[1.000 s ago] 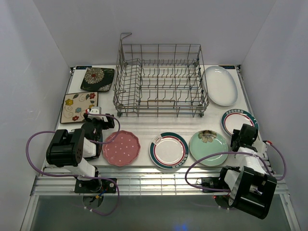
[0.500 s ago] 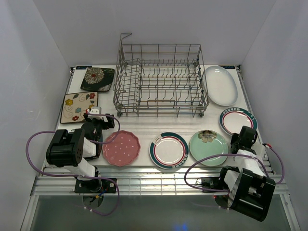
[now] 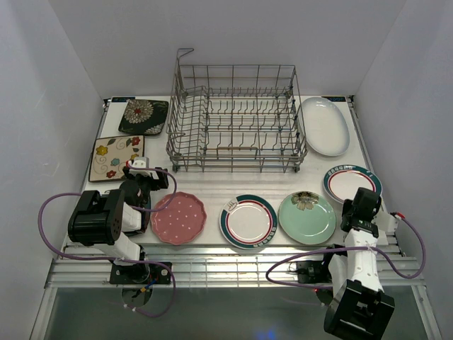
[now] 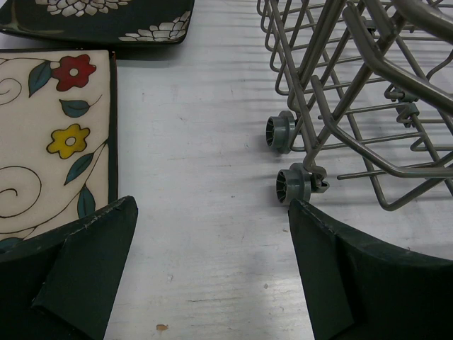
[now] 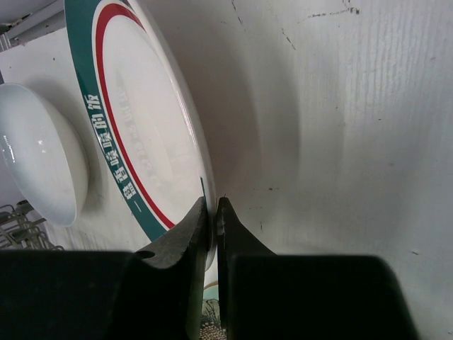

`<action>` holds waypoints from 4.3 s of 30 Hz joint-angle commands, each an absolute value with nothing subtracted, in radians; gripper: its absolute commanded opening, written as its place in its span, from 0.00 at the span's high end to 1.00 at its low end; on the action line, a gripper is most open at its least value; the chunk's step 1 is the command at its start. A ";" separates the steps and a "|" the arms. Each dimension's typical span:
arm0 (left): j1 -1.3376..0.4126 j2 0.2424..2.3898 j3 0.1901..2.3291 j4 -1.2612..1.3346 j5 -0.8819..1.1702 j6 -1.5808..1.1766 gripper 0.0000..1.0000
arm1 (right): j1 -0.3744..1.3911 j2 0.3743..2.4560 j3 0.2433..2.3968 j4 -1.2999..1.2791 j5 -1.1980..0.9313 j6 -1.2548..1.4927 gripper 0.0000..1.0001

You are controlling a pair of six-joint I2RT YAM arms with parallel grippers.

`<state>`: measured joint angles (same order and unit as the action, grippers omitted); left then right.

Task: Load the plates into the dish rack
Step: Pick up the plate from the corner of the board, then insert the plate into the dish rack.

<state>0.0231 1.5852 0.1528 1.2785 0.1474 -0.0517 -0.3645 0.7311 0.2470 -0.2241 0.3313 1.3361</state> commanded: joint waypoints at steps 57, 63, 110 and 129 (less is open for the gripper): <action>0.021 1.577 0.169 1.281 0.166 -0.048 0.02 | -0.351 0.794 0.903 -0.268 0.172 0.670 0.92; 0.021 1.577 0.170 1.281 0.166 -0.048 0.02 | -0.328 0.841 0.991 -0.262 0.140 0.663 0.92; 0.021 1.577 0.170 1.281 0.166 -0.048 0.02 | 0.328 1.730 1.867 -0.198 0.735 0.316 0.92; 0.021 1.577 0.170 1.281 0.166 -0.048 0.02 | 0.367 1.954 2.045 -0.160 0.874 0.149 0.92</action>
